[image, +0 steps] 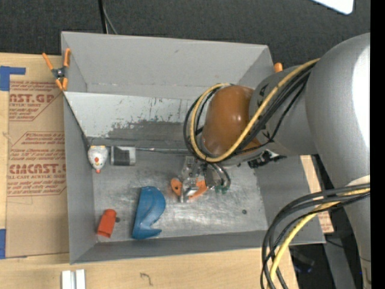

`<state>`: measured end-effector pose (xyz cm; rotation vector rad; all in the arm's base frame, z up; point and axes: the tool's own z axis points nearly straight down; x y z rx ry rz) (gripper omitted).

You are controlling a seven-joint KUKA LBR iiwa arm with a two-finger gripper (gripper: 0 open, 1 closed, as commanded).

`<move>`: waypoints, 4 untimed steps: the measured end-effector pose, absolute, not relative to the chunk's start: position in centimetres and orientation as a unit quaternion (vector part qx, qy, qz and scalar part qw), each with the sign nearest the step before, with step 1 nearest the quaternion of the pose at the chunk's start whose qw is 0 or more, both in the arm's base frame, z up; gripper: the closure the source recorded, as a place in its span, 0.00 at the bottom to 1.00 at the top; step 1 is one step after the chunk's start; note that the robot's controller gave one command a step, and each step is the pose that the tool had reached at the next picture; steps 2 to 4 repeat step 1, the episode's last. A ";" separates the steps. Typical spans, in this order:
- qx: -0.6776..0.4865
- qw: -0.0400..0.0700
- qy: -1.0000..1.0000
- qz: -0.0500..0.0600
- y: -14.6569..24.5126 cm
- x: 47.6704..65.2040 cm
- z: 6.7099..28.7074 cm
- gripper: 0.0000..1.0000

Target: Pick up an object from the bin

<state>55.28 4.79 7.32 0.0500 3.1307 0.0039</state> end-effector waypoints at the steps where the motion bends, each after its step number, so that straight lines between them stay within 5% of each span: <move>1: -0.139 0.002 0.990 0.000 3.0 49.8 20.8 1.00; 4: -0.139 0.002 0.990 0.000 3.0 49.8 20.8 1.00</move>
Offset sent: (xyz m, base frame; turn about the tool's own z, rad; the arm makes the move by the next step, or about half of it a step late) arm 0.0000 0.0000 0.0000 0.0000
